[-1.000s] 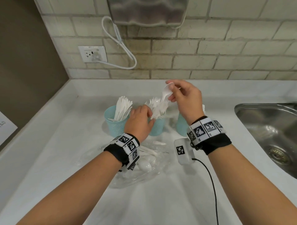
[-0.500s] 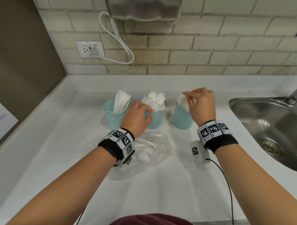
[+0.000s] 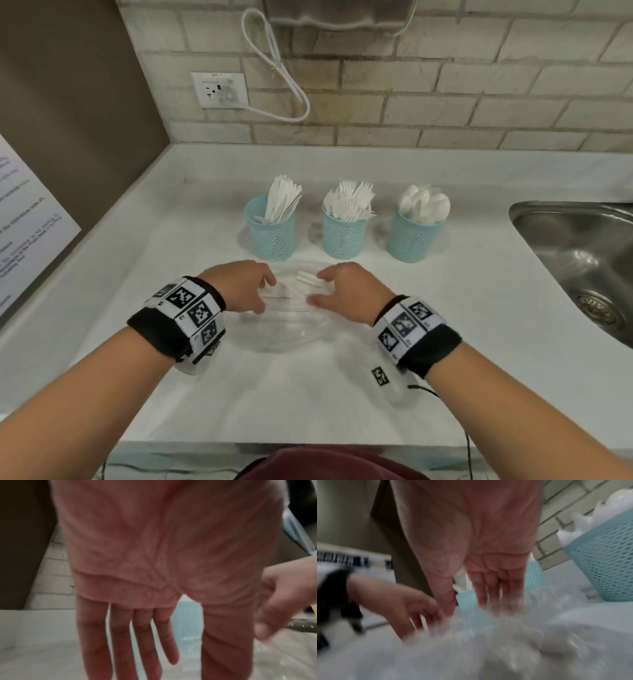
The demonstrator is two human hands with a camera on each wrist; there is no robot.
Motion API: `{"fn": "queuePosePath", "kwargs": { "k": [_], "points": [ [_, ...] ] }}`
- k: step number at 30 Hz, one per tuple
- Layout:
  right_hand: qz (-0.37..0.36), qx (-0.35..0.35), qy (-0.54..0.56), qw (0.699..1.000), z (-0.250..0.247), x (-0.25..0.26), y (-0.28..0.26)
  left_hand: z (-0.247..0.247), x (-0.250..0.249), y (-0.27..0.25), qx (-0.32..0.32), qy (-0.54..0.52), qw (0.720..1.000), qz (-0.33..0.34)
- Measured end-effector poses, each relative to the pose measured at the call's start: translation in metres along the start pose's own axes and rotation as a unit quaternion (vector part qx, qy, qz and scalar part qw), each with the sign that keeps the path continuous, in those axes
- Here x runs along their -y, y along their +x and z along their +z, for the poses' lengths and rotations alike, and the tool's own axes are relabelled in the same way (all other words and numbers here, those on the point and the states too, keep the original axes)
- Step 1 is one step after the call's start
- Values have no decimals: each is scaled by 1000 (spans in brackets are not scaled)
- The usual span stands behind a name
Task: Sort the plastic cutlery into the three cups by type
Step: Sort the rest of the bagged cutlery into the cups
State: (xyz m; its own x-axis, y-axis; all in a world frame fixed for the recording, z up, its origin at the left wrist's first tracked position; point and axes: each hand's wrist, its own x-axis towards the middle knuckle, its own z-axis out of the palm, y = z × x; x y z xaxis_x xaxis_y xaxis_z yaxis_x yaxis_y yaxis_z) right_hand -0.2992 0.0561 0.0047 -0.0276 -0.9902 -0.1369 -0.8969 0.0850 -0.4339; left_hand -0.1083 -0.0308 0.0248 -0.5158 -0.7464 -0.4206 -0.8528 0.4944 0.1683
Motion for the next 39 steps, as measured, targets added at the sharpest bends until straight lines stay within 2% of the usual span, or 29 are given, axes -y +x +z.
{"fn": "queuePosePath", "kwargs": {
  "k": [3,6,9,14,18,20,25,32,39],
  "points": [
    [49,65,-152,985,15,-6,5,16,16,-6,-13,51,998,-39],
    [53,86,-197,975,17,-9,9,33,26,-6,-38,36,998,-37],
    [17,100,-219,970,16,-4,12,40,26,-7,-51,6,998,-24],
    [-72,118,-183,973,32,18,14,40,21,-5,-78,21,997,13],
    [-103,119,-105,982,37,34,18,39,12,1,-52,70,996,29],
    [-79,119,-52,988,35,34,17,37,8,5,-39,81,995,34],
    [29,130,-97,986,25,15,13,37,2,14,-4,80,996,36],
    [33,140,-74,987,34,21,16,42,-5,18,25,151,986,70],
    [-11,131,-106,986,37,30,13,45,-3,17,35,111,988,101]
  ]
}}
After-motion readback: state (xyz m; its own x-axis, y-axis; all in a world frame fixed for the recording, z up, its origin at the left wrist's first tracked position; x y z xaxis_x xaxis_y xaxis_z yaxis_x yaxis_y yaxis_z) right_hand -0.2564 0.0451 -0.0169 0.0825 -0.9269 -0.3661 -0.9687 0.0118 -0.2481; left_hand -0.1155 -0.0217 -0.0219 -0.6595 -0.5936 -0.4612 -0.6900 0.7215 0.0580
